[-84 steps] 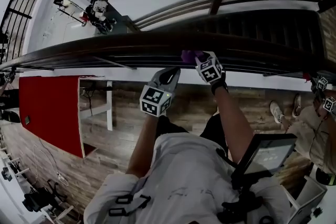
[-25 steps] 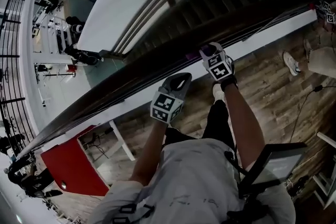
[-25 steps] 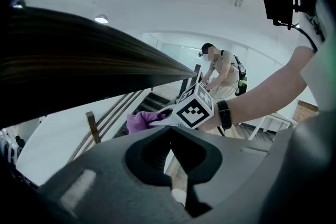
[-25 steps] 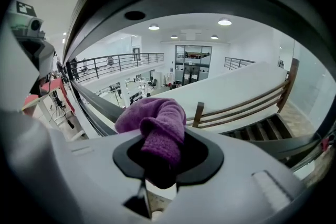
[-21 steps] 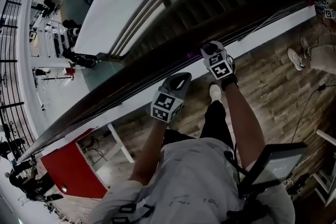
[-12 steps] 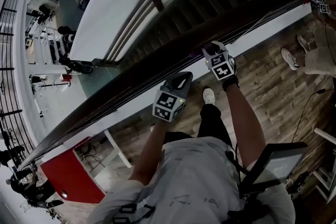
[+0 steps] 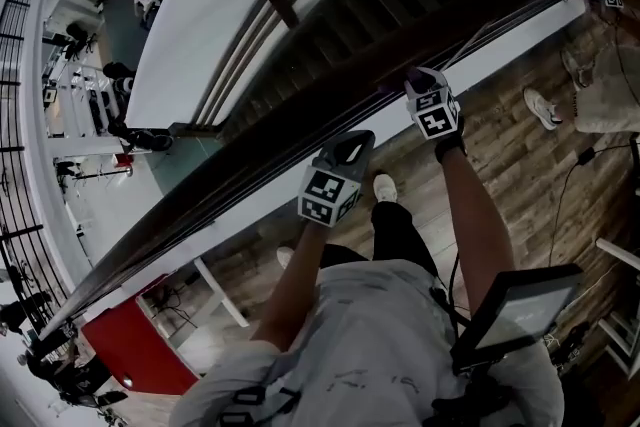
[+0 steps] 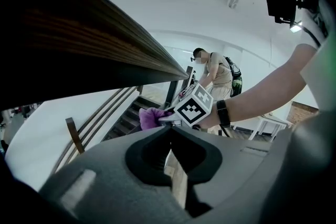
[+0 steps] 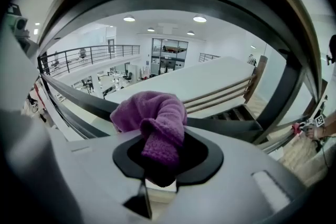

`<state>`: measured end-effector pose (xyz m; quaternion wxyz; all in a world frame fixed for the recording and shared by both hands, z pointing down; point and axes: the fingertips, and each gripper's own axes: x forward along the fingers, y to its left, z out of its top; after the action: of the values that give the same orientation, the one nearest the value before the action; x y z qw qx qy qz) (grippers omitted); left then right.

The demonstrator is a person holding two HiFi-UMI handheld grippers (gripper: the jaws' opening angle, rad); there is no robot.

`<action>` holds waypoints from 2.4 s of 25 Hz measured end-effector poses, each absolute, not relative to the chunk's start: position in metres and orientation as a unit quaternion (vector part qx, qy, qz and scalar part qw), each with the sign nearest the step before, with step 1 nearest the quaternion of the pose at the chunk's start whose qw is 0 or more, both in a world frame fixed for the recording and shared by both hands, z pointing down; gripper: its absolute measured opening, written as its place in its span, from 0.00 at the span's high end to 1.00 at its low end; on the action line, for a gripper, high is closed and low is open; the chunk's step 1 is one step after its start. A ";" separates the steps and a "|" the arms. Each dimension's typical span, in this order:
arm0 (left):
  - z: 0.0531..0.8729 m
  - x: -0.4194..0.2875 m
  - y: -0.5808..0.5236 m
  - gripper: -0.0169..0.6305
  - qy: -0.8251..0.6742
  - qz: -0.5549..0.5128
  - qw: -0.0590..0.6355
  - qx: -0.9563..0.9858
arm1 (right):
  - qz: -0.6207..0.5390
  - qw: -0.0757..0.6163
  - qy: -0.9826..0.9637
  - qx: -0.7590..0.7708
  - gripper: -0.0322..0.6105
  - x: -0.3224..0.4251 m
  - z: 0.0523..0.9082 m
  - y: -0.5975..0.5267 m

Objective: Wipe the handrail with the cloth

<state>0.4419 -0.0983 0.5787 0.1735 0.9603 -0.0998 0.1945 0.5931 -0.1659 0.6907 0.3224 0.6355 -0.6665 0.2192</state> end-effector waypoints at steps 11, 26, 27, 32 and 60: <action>0.586 0.483 -0.101 0.97 -0.094 0.201 0.166 0.961 | 0.249 0.281 -0.557 0.741 0.81 0.747 0.685 -0.143; 0.592 0.361 -0.098 0.97 -0.158 0.201 0.176 0.951 | 0.289 0.297 -0.578 0.703 0.81 0.618 0.736 -0.096; 0.593 0.338 -0.096 0.97 -0.168 0.204 0.176 0.948 | 0.293 0.297 -0.593 0.689 0.81 0.578 0.742 -0.093; 0.604 0.200 -0.097 0.97 -0.275 0.186 0.217 0.918 | 0.283 0.334 -0.705 0.558 0.81 0.354 0.778 -0.108; 0.670 -0.346 -0.041 0.97 -0.644 0.103 0.309 0.692 | 0.031 0.362 -0.918 0.158 0.81 -0.392 0.825 -0.171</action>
<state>-0.3462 -0.0409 0.6701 0.3090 0.6920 -0.6442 0.1028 -0.3920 -0.1705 0.8254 0.3624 0.1578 -0.9180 0.0308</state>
